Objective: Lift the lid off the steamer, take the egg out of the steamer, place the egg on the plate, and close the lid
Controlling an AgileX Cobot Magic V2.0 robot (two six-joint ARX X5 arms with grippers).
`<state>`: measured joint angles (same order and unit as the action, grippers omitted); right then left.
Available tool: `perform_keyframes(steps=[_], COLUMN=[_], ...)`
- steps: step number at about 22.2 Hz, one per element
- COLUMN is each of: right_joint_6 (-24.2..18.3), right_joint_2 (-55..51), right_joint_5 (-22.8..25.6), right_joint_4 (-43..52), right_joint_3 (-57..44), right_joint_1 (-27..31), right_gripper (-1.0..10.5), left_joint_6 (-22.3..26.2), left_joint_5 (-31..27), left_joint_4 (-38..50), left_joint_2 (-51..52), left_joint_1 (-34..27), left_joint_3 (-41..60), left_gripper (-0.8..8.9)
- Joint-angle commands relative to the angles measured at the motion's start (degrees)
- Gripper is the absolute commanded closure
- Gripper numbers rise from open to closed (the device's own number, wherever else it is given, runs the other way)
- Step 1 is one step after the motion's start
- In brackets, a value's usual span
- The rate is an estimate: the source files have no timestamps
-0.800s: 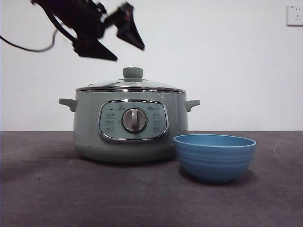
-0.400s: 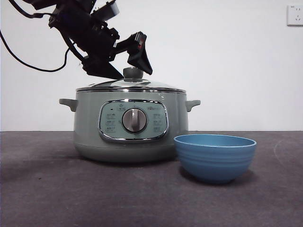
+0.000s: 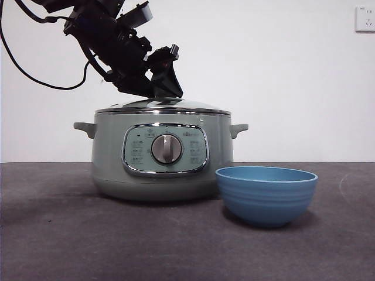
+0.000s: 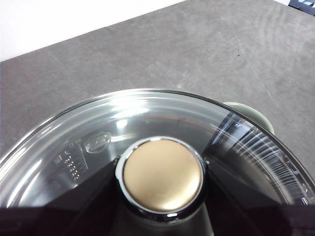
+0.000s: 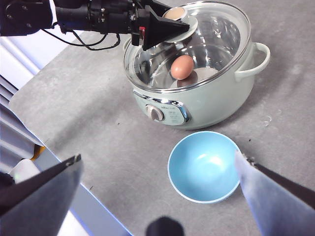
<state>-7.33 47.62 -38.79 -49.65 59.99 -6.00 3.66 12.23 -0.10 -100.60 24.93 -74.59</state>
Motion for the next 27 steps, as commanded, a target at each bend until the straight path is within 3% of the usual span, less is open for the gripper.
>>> perform_keyframes(steps=[1,10,20,27], right_joint_6=[-0.04,-0.04,-0.02,7.28], right_joint_2=[0.02,0.02,0.02,5.99], right_joint_5=[0.13,0.15,0.15,0.15], right_joint_4=[0.24,0.24,0.35,11.76], right_joint_3=[0.22,0.22,0.22,0.22], right_joint_1=[-0.11,-0.11,-0.11,-2.08], right_gripper=[4.1,4.1,4.1,4.1], left_joint_6=[-0.57,-0.61,-0.63,-0.66], left_joint_5=[-0.07,0.15,0.31,0.22], left_joint_4=[-0.33,1.01,0.26,-11.41], left_joint_2=[-0.59,1.29,10.82,28.96], left_joint_1=[-0.07,-0.07,-0.11,-0.11], left_joint_3=[0.15,0.15,0.13,0.13], left_gripper=[8.22,8.22,8.22,8.21])
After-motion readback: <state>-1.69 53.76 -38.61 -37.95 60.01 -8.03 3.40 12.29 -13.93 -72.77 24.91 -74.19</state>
